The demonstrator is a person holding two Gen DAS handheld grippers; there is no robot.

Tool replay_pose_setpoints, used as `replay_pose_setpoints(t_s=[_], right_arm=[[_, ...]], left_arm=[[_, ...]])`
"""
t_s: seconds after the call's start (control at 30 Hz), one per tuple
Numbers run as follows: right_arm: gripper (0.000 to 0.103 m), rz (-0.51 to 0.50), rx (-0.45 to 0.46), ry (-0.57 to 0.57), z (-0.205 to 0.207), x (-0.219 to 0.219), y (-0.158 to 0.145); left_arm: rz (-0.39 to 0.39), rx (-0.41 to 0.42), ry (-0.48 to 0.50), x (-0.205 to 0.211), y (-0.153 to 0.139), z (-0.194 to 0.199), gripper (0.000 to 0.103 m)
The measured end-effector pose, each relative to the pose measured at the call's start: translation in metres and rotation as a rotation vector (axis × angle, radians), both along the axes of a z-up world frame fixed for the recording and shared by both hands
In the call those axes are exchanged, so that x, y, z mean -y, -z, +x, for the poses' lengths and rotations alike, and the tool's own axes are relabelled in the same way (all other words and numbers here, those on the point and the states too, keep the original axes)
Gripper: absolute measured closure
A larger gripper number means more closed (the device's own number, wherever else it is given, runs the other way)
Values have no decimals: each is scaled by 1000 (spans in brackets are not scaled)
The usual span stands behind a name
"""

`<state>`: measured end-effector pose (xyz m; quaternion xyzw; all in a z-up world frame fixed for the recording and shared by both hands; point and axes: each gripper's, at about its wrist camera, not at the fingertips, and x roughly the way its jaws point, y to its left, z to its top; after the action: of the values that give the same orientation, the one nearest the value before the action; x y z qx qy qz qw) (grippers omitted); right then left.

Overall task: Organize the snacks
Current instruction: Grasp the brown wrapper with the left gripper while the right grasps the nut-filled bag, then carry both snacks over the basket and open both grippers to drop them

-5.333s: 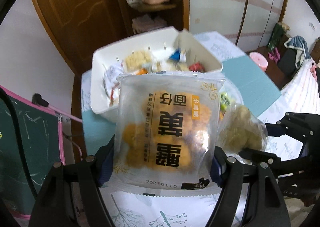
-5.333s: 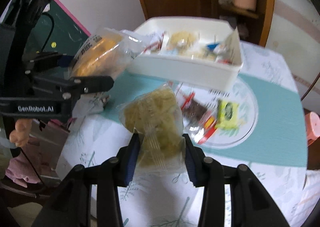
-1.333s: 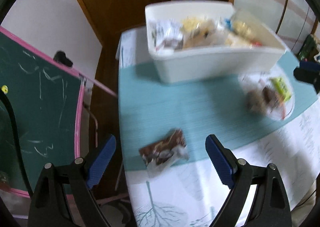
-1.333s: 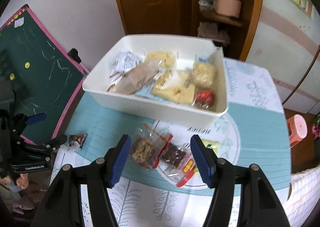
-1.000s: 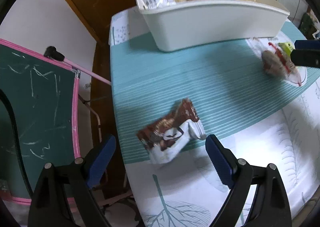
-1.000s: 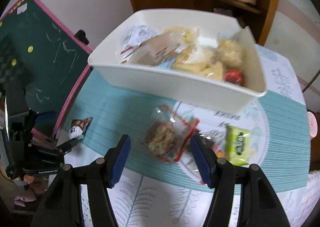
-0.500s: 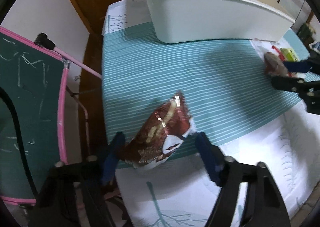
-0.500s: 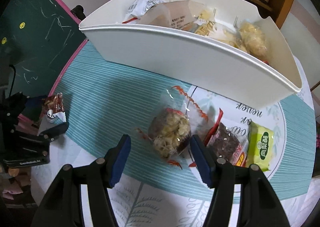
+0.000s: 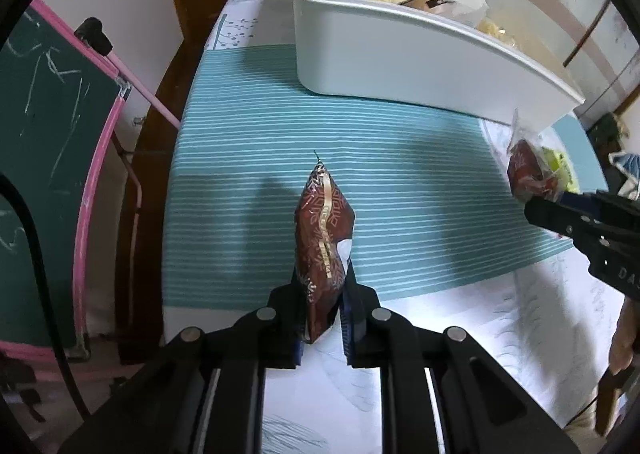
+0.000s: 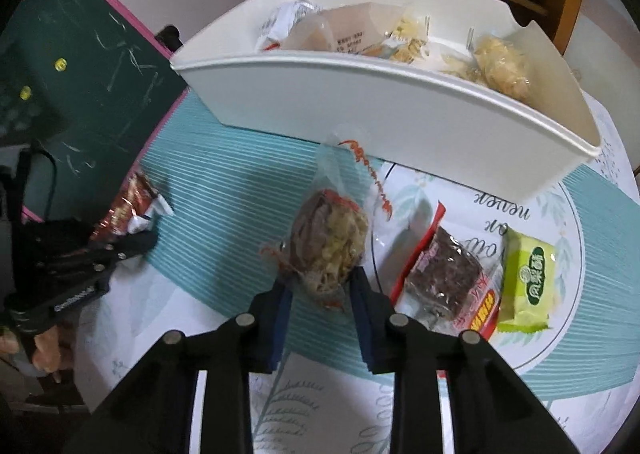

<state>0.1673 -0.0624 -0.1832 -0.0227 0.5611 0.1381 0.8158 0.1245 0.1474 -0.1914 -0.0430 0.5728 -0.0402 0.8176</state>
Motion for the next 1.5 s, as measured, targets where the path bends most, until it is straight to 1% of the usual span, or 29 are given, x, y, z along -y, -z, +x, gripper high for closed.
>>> replay_pose_setpoints(t_s=[0.13,0.27,0.4,0.5,0.6,0.73,0.9,0.93,1.03,1.1,1.2,1.27,1.33,1.43,1.5], right_arm=[[78,58,20,12,-13,11,-15],[80,89,35,23,-25,19,-27],[80,109,58,32,-32,30,-39],[80,121,91,40,-32,33,-50],[80,141,126,45,-30,38,-69],[80,148,208,39,-22,37,-106],[80,142,352,39,-10,43,-168],[80,133,392,40,-6,45,-185],[80,107,481,55,6,49,-220],[80,99,516,69,17,51,-237],[80,89,561,90,33,56,-255],[80,80,575,101,42,57,-261],[80,69,587,103,51,57,-264],[80,41,592,107,63,55,-262],[80,33,576,114,71,54,-259]], left_arm=[[-50,18,-4,10,-15,-5,91],[-79,62,13,25,-41,-7,91],[-93,109,38,39,-65,-4,91],[-98,139,56,49,-82,4,91],[-101,174,77,61,-105,14,91],[-96,232,95,71,-141,33,91],[-100,322,78,75,-196,61,91],[-96,345,74,76,-209,67,91],[-76,412,67,81,-241,81,91],[-66,433,64,84,-253,90,91],[-39,451,59,92,-266,104,91],[-19,469,48,94,-272,113,91],[-16,478,27,93,-275,125,91],[-10,469,-2,90,-272,143,91],[-3,446,-20,88,-260,157,91]])
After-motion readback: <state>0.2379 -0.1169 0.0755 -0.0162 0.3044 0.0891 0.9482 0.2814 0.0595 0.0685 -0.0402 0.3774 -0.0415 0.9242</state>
